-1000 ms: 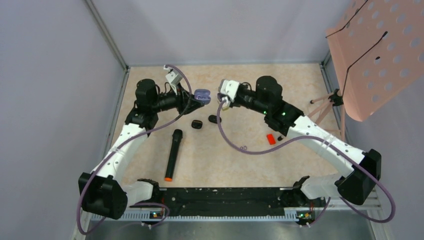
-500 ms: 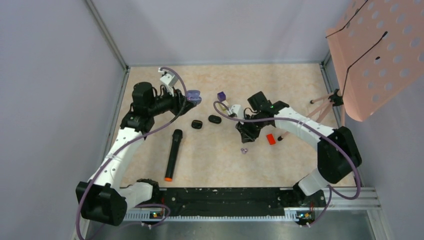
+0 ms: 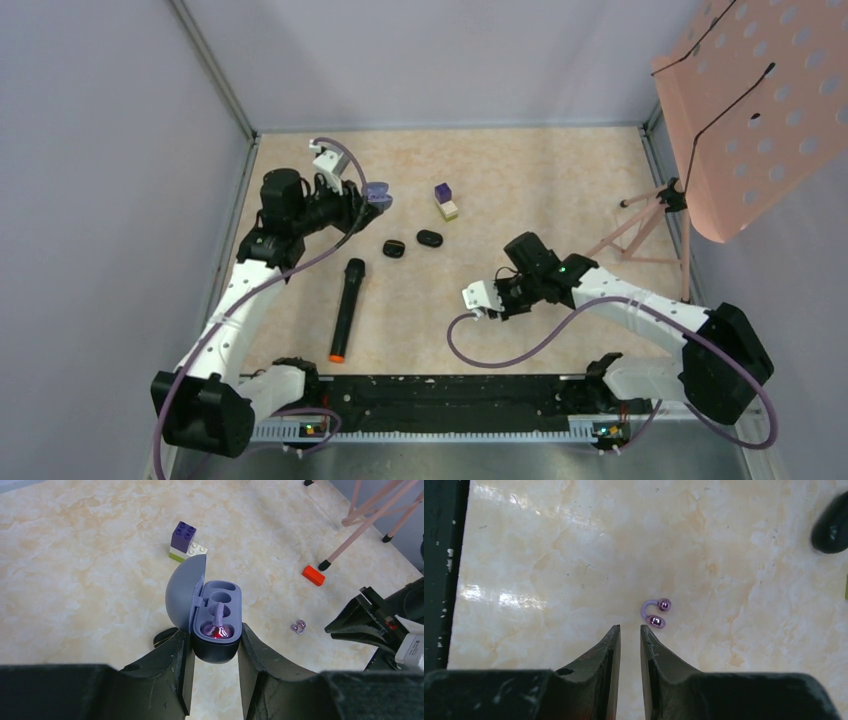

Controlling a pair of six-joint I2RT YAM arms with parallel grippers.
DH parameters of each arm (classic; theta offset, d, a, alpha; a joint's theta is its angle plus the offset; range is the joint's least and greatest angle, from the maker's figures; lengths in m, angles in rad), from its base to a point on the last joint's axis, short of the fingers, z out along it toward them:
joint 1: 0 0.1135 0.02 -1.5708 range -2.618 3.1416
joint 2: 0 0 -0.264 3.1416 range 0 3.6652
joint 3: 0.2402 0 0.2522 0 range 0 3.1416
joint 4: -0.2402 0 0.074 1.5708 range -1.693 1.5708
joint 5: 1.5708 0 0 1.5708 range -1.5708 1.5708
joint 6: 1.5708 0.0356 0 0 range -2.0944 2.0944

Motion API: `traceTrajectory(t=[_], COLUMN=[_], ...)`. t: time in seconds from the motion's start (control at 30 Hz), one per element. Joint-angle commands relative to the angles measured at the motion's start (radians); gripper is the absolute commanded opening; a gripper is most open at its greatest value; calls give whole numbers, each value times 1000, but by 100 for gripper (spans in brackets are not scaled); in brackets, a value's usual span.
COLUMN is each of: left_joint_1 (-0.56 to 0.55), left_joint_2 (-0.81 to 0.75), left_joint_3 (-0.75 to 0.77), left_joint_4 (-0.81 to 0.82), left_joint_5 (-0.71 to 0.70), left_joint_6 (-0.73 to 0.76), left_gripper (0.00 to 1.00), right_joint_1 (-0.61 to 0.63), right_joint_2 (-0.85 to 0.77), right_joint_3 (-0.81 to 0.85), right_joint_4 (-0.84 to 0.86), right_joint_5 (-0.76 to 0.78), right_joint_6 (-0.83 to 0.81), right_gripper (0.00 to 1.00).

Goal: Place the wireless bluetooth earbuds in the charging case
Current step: Pick up the earbud from the center of the board.

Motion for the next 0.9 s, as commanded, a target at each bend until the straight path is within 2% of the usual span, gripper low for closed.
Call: traceTrajectory(t=[0.0,0.23,0.6,0.73,0.8,0.87], left_joint_1=[10,18,26,28,28,29], left_joint_2=[-51,-74,-51,-45,-43,-40], left_joint_3=[-6,-27,-33,-32,-31,-32], left_joint_4=[-4,-5,37,41,40,44], left_joint_5=[-18,-27,-23,-21,-22,-21], left_joint_6=[15,8,-7,-10,-9,-9], left_gripper=[0,0,0,0,0,0], right_joint_1=[32,72,75,74,74,75], right_joint_2=[48,120,217,225,223,229], right_joint_3=[-22,-59,-50,-61,-67,-65], right_joint_4=[112,240,213,257,293,319], right_joint_5=[1,78,163,200,224,246], right_joint_6=[-139,-93,-117,-100,-89,-78], right_gripper=[21,22,22,22,20,12])
